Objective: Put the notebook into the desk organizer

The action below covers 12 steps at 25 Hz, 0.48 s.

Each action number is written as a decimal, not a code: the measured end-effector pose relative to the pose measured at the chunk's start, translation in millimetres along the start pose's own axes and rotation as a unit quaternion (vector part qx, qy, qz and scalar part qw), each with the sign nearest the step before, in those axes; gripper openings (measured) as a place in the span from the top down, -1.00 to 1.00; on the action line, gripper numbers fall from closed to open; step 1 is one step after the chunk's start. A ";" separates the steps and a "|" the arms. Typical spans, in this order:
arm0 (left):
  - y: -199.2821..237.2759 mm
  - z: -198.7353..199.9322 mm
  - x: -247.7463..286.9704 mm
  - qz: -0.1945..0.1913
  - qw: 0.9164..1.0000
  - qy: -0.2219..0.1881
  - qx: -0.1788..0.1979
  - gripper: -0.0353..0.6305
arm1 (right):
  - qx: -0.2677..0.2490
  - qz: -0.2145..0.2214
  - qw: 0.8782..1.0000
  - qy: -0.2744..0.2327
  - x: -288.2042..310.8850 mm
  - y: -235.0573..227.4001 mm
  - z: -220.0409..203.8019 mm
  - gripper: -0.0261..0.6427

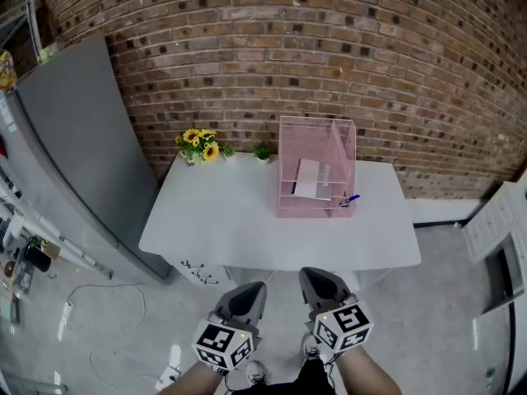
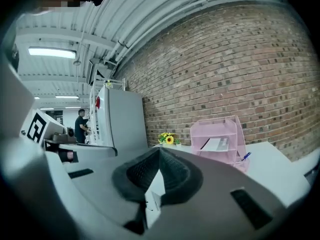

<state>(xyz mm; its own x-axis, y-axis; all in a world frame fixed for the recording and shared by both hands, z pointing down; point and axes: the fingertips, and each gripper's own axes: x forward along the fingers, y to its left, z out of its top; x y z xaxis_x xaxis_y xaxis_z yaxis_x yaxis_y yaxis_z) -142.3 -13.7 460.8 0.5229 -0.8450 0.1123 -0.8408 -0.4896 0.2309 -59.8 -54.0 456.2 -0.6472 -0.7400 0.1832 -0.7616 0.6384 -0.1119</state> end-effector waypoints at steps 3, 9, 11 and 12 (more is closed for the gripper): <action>-8.3 -1.1 -10.6 -0.029 1.000 0.002 0.002 0.88 | -0.001 -0.027 1.000 -0.001 -16.4 9.3 -0.3 0.91; -30.9 3.5 -16.3 -0.068 0.998 0.000 0.003 0.88 | 0.000 -0.070 0.998 0.000 -49.0 6.3 1.1 0.91; -37.2 5.4 -15.8 -0.073 0.997 -0.001 0.000 0.88 | -0.001 -0.078 0.997 0.001 -57.8 3.2 3.2 0.91; -40.7 5.5 -15.5 -0.074 0.997 -0.002 0.000 0.88 | -0.002 -0.081 0.997 0.002 -62.1 1.6 3.5 0.91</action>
<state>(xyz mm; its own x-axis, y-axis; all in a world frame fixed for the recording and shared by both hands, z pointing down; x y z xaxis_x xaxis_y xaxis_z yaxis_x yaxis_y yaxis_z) -117.0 18.1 444.3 0.6415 -0.7636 0.0738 -0.7539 -0.6098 0.2445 -21.0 -7.8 441.2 -0.5164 -0.8321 0.2024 -0.8554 0.5122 -0.0769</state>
